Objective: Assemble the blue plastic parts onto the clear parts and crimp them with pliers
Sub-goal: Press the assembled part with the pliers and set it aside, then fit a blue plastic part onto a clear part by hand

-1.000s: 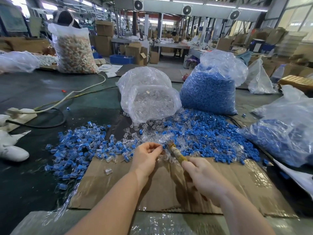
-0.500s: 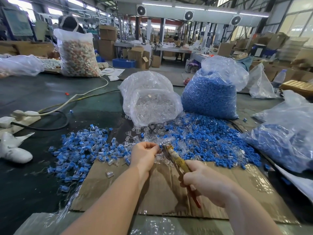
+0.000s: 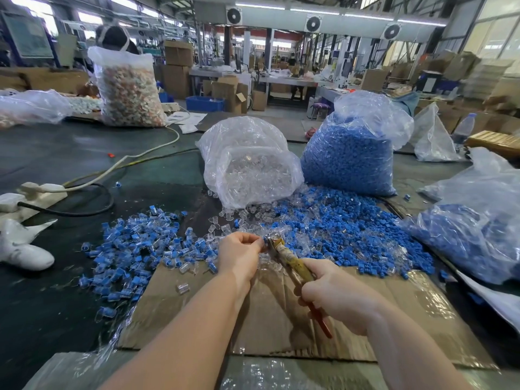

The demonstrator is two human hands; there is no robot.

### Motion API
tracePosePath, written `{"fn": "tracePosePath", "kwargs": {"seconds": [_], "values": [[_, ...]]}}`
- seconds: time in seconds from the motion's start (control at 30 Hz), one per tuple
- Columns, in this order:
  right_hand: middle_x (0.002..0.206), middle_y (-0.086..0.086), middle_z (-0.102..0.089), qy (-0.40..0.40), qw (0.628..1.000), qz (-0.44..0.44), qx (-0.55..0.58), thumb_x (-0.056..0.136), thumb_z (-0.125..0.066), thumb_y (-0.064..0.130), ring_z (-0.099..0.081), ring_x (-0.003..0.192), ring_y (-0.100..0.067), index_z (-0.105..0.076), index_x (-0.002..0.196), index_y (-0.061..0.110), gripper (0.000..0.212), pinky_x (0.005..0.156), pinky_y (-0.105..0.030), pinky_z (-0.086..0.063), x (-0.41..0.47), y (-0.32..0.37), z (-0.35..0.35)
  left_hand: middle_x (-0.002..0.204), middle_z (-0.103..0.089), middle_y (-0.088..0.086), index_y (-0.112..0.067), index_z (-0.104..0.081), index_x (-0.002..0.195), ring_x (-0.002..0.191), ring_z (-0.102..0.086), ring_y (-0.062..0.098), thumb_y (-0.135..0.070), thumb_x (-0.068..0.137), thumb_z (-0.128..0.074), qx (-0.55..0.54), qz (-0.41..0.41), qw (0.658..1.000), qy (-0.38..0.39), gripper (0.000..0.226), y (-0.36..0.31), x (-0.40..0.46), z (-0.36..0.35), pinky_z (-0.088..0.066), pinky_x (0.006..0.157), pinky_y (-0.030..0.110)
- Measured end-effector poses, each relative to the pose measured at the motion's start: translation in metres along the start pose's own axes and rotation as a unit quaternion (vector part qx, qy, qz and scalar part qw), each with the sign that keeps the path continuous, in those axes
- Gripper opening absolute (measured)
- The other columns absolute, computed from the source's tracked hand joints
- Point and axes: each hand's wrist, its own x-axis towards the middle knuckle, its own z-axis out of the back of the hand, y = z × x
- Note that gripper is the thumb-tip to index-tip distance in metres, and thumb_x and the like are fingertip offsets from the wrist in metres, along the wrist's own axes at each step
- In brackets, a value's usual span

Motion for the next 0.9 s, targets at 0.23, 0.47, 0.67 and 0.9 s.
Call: {"fn": "tracePosePath", "kwargs": {"seconds": [0.23, 0.47, 0.67, 0.9], "values": [[0.085, -0.002, -0.053, -0.057, 0.993, 0.027, -0.105, 0.087, -0.040, 0.000, -0.051, 0.065, -0.018, -0.052, 0.086, 0.025, 0.028, 0.056, -0.031, -0.042, 0.001, -0.001, 0.001, 0.076, -0.064, 0.005, -0.012, -0.065, 0.078, 0.065, -0.055, 0.015, -0.009, 0.088, -0.062, -0.015, 0.008, 1.000, -0.006, 0.010, -0.002, -0.002, -0.004, -0.046, 0.061, 0.028], [0.085, 0.000, -0.054, -0.060, 0.995, 0.013, -0.075, 0.083, -0.047, -0.005, -0.050, 0.052, -0.008, -0.055, 0.092, 0.025, 0.032, 0.045, -0.019, -0.040, 0.002, -0.005, -0.001, 0.081, -0.065, 0.009, -0.012, -0.065, 0.081, 0.066, -0.055, 0.016, -0.011, 0.088, -0.061, -0.024, 0.010, 1.000, -0.006, 0.008, -0.002, -0.003, -0.003, -0.048, 0.058, 0.030], [0.083, -0.010, -0.058, -0.079, 0.986, -0.014, 0.148, 0.072, -0.051, -0.019, -0.056, 0.054, -0.011, -0.053, 0.120, 0.017, 0.061, 0.046, -0.020, -0.043, 0.003, -0.011, -0.004, 0.077, -0.065, 0.003, -0.012, -0.064, 0.083, 0.064, -0.058, 0.008, -0.008, 0.088, -0.060, -0.026, -0.014, 0.999, -0.041, 0.008, 0.003, 0.005, 0.005, -0.047, 0.049, 0.015], [0.110, -0.013, -0.053, -0.351, 0.927, -0.021, -0.128, 0.081, -0.067, 0.019, -0.051, 0.101, -0.032, -0.042, 0.136, 0.022, 0.060, 0.088, -0.043, -0.045, 0.012, -0.047, 0.020, 0.076, -0.063, -0.008, -0.021, -0.065, 0.096, 0.063, -0.054, 0.008, -0.023, 0.093, -0.055, 0.289, -0.150, 0.931, -0.166, 0.011, 0.007, 0.028, 0.050, -0.040, 0.058, 0.022]]}}
